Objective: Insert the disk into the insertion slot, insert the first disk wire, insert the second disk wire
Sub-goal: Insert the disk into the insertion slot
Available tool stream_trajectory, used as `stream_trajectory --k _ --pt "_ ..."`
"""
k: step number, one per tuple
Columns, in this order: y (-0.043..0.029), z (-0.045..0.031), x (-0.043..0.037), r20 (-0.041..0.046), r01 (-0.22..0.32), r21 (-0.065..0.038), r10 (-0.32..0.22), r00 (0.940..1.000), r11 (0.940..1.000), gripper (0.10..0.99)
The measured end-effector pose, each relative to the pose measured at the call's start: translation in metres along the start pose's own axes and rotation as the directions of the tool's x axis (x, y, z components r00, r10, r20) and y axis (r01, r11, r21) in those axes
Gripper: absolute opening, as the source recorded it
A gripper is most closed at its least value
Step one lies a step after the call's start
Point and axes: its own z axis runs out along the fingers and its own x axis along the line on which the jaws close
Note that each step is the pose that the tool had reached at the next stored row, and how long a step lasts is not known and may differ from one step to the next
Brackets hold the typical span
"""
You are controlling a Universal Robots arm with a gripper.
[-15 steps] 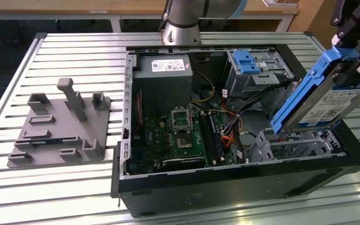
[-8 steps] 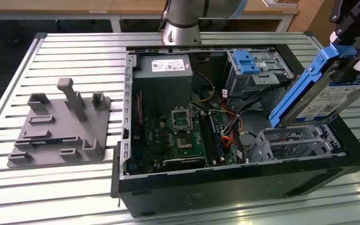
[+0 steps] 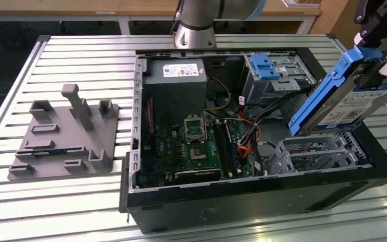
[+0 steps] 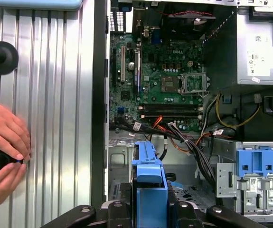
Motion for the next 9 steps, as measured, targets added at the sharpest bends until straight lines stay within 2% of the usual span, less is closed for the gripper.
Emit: stream_trajectory --k 5,9 --pt "-0.0071 0.0004 0.0000 0.0004 0.000 0.000 0.000 1.0000 1.0000 0.365" --pt "-0.0090 0.0034 0.0001 0.0003 0.002 0.000 -0.002 1.0000 1.0000 0.365"
